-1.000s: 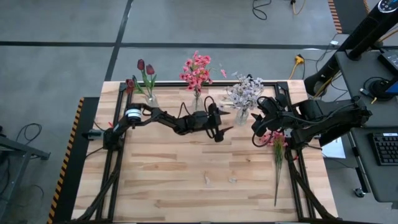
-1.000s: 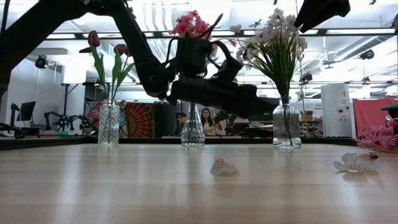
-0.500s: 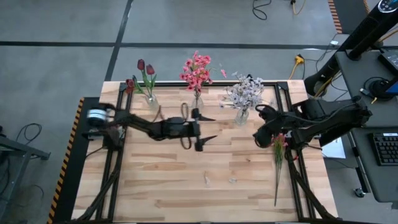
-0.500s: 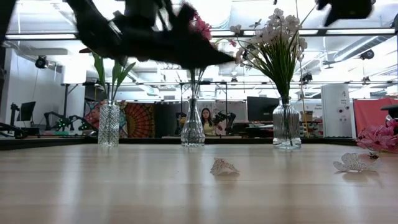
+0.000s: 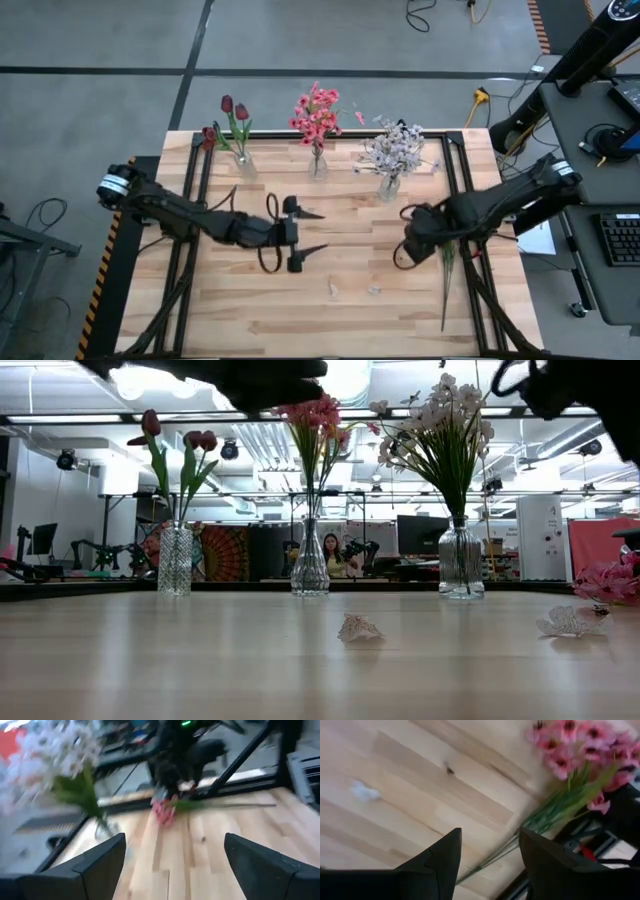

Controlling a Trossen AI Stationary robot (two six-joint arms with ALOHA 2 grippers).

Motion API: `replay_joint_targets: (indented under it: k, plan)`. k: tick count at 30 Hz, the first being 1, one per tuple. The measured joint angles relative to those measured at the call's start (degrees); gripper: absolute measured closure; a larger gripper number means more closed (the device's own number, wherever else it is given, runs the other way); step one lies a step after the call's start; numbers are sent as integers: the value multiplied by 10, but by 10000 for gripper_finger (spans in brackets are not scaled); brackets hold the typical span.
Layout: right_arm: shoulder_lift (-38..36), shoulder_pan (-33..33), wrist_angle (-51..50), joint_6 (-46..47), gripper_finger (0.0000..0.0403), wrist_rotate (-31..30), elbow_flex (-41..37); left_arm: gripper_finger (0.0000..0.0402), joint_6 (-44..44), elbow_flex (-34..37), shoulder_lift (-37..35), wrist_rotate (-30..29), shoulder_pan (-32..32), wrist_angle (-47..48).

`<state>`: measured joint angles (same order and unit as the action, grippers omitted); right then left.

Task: Sort flowers into vase by color
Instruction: Put the pink flowers into the middle transparent vase

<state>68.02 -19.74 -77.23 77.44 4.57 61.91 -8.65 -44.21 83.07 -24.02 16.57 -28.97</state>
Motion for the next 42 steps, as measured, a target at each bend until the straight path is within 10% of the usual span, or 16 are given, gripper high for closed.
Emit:
replay_joint_targets:
  k: [5, 10, 42]
  plan:
    - [35, -77, 3, 91, 211, 2, -21, 83, 120, -66, -5, -168, 76, 236]
    - [48, -141, 20, 177, 211, 2, -40, 83, 252, -128, 2, -185, 138, 412]
    - [48, -192, 118, 309, 121, 4, -196, 83, 483, -130, 1, -196, 219, 560]
